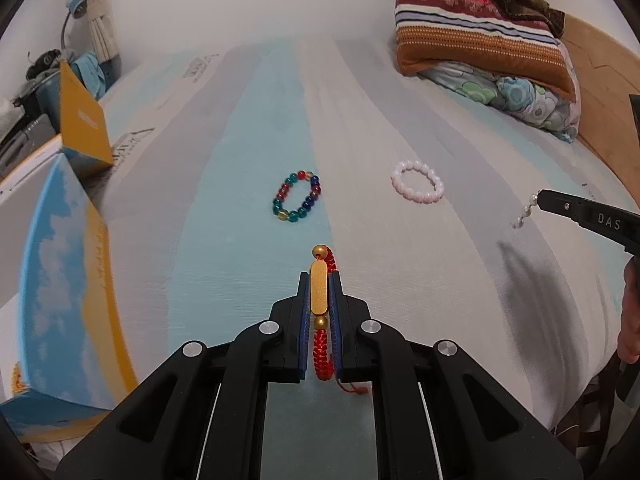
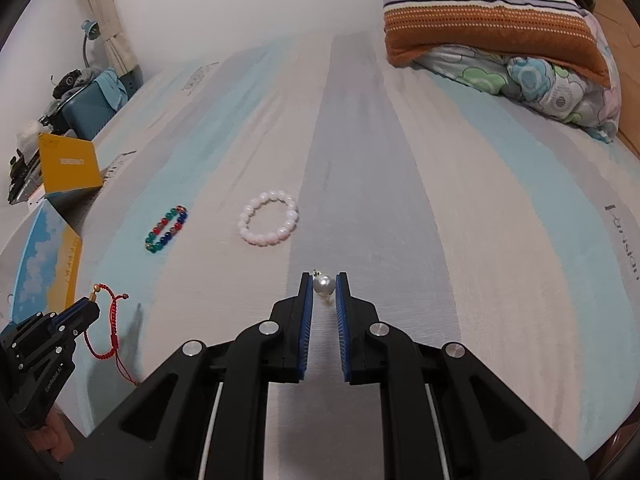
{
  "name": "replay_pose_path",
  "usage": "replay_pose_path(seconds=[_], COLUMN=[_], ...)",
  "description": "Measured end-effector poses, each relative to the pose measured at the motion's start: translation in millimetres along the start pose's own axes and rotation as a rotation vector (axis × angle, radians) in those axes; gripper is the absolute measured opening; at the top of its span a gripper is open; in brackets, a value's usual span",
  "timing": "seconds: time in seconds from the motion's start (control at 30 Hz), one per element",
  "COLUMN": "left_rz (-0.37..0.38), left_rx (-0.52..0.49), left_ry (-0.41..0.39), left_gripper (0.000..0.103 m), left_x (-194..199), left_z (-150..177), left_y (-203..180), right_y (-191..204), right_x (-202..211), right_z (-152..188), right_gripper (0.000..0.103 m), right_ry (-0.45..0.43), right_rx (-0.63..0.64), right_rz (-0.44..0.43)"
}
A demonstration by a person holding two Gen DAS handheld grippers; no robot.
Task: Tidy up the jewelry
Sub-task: 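Carry both items into the white box and open both tools to release them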
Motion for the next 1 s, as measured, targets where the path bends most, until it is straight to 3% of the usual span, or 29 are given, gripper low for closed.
replay_pose_path(seconds=[0.5, 1.0], left_rz=[-0.036, -0.087], left_rx=[0.053, 0.128], left_ry=[-0.082, -0.147], left_gripper=[0.008, 0.008], left_x=[57, 105], left_z=[-14, -26], left_y=[39, 106], right_y=[38, 115], right_x=[42, 56], right_z=[-12, -30], right_gripper=[0.011, 0.011], right_ry=[-0.064, -0.098], right_rx=[0.051, 0.126], right_rz=[-0.019, -0.068])
Point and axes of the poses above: each gripper's, at about its wrist camera, not at the fingertips, and x roughly against the way its jaws point, y to its left, z to its underside, the point moved 2 cm from there along -x, roughly the way its jaws point, and after that the axes turned 4 degrees about x, right-handed, at the moved point
